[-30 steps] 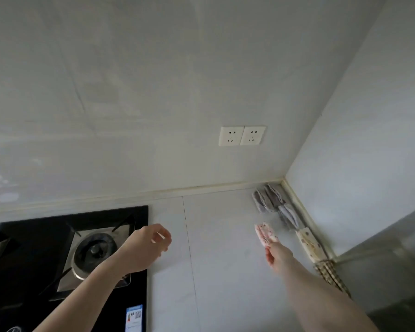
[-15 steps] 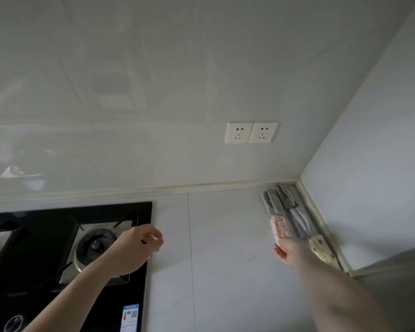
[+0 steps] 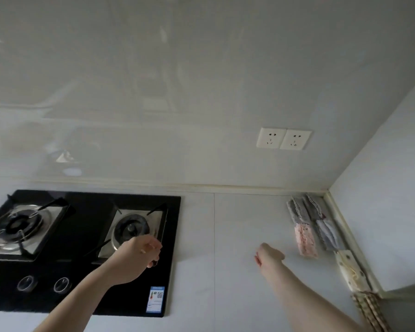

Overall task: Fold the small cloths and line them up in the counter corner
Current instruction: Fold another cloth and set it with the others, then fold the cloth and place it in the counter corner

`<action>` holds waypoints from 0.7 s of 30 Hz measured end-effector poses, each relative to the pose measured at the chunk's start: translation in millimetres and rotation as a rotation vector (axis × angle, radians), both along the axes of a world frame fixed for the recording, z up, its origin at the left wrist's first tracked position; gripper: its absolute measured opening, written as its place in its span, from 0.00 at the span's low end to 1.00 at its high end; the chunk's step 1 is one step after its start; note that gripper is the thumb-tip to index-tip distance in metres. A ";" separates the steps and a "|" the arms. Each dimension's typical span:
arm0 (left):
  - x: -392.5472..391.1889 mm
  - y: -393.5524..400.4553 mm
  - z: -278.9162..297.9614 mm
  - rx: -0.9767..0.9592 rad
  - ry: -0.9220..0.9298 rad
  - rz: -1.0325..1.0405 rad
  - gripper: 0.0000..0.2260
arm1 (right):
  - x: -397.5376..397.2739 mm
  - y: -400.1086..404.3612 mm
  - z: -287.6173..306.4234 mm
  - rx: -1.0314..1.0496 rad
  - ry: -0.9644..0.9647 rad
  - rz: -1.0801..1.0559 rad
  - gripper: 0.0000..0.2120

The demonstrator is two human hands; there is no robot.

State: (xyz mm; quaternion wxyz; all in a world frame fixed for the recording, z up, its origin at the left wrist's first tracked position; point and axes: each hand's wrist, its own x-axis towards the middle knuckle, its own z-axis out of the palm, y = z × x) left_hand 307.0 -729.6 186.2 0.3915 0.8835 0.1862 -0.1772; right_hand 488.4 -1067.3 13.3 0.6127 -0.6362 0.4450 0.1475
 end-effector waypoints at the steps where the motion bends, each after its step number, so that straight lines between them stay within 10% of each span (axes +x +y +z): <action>1: -13.6 10.0 0.8 0.008 0.000 0.028 0.06 | -4.2 29.1 -0.5 0.033 -0.049 0.070 0.16; 11: -199.0 125.8 12.4 0.049 -0.076 0.432 0.06 | -172.8 280.4 125.6 0.165 -0.286 1.140 0.24; 21: -389.9 225.7 16.7 0.112 -0.150 0.658 0.05 | -342.6 425.9 165.1 0.072 -0.483 1.655 0.24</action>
